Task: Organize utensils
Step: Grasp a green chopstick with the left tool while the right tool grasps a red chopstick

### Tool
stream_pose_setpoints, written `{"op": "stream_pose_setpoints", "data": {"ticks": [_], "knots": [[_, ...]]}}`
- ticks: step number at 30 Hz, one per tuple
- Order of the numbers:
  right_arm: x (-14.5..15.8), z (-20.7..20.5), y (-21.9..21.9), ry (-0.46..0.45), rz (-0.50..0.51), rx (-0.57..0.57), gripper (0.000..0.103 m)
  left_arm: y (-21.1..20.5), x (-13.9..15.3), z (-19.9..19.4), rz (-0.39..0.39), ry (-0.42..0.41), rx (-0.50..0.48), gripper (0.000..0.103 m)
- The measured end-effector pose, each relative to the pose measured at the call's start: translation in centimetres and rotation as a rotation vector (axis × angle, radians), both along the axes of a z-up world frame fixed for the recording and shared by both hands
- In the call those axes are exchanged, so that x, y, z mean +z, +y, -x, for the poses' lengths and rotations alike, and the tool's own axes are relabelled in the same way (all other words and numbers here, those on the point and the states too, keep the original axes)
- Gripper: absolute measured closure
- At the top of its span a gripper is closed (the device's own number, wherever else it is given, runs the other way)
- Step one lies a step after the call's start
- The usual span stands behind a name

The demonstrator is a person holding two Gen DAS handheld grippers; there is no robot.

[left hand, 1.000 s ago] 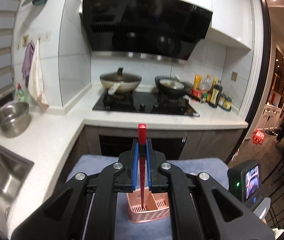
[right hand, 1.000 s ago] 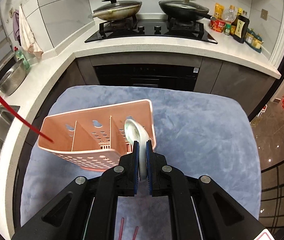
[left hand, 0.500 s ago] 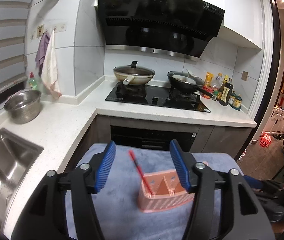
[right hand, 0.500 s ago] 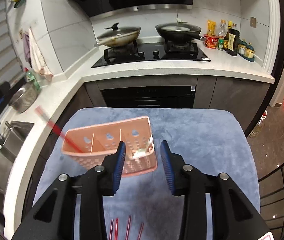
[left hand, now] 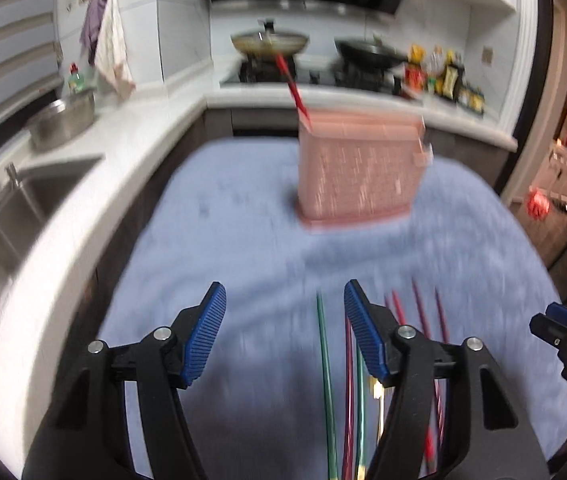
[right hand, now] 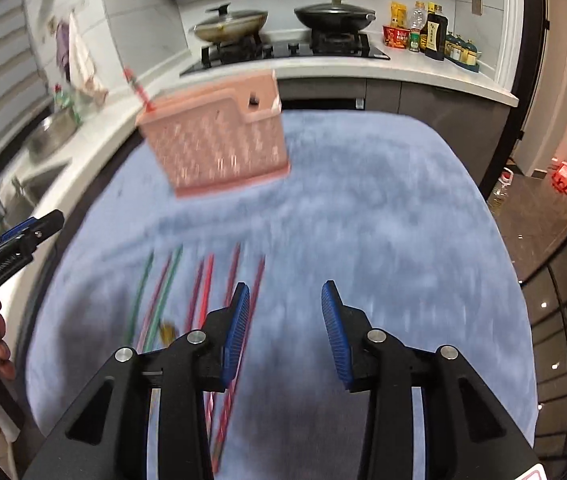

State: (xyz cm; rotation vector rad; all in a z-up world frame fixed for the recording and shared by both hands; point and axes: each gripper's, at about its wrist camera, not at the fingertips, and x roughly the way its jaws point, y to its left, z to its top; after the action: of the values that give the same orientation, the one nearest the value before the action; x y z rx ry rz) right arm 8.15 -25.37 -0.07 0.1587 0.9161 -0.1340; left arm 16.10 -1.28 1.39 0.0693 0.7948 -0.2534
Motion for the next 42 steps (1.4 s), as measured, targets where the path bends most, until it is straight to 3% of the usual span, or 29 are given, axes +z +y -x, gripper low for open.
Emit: {"op": "stream_pose_setpoints", "data": {"ticks": [6,15,32,36,42], "knots": [[-3.2,3.7,2.6,0.033,-0.002,-0.01,0.066,-0.4,-3.2,3.7,-0.038,0.055,-0.002,0.045],[-5.9,6.2,4.4,0.063,-0.02,-0.026,0.066,-0.6,-5.5,6.8,-0.056,0.11,-0.02,0.045],[-7.4,5.3,5.2,0.08,-0.041,-0.04,0.069,-0.4,-8.3,7.5,-0.066,0.176,-0.009,0.045],[-8.5,4.7,5.3,0.108,-0.057,-0.035,0.079,-0.5,-8.6,7.4,-0.073,0.183,-0.012,0.045],[-8.9,4.4,5.7,0.105,-0.051,-0.02,0.08,-0.6,-8.8,7.2,-0.077,0.188,-0.012,0.045]]}}
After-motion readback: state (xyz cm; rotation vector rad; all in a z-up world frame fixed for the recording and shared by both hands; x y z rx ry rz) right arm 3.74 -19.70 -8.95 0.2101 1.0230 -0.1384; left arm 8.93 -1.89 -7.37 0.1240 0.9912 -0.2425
